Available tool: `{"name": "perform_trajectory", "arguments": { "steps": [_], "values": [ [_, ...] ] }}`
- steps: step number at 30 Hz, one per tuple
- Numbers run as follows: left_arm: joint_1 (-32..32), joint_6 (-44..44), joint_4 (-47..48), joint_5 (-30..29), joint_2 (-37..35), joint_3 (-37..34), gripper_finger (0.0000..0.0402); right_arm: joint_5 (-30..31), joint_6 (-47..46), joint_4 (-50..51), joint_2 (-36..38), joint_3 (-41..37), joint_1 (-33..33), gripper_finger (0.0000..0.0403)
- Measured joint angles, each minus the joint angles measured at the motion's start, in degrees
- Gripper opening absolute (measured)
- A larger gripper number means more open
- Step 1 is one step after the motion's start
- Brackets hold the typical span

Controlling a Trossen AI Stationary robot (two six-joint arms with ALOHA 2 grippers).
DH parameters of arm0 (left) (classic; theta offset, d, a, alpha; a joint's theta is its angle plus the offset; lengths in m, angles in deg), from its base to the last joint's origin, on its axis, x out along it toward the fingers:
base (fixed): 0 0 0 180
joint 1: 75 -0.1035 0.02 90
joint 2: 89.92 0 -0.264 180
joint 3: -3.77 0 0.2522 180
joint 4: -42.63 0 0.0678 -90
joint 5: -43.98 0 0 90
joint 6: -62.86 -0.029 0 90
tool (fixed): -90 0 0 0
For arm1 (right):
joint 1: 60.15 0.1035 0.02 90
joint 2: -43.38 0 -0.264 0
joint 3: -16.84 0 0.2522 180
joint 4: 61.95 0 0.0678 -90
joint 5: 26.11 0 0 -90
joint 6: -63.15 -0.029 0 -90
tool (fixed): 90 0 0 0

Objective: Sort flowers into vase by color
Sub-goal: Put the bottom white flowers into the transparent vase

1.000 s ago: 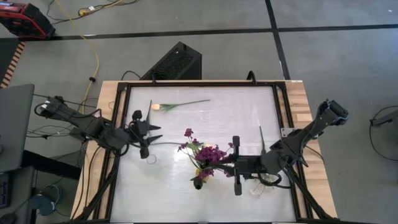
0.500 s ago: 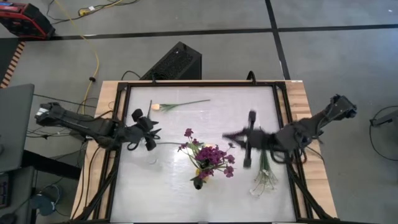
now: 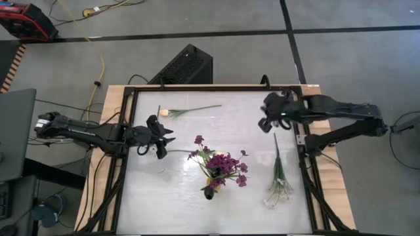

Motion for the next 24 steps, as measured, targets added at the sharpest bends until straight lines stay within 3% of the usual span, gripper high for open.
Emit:
{"name": "perform_trajectory", "arguments": {
  "steps": [4, 8, 10, 14, 19, 24],
  "values": [
    [0.00, 0.22, -0.01, 0.10, 0.00, 0.00, 0.0142, -11.52, 6.16, 11.25, -3.67, -4.08, -3.12, 0.0030],
    [0.00, 0.78, -0.12, 0.52, 0.00, 0.00, 0.0142, -14.59, 15.65, 21.86, -7.77, -10.45, -3.25, 0.0031],
    [0.02, 1.19, -0.28, 0.55, 0.00, 0.00, 0.0142, -16.78, 20.49, 22.68, -9.52, -14.08, -3.25, 0.0031],
    [0.02, 1.59, -0.26, 1.55, 0.00, 0.00, 0.0142, -26.81, 25.95, 20.45, -13.63, -17.80, -2.75, 0.0030],
    [0.07, 1.72, -0.30, 2.05, 0.00, 0.00, 0.0142, -26.68, 27.69, 20.69, -19.94, -15.78, 1.72, 0.0031],
    [0.04, 1.72, -1.67, 2.04, 0.00, 0.00, 0.0142, -26.35, 45.89, 23.32, -25.60, -14.80, 8.59, 0.0031]
  ]
}}
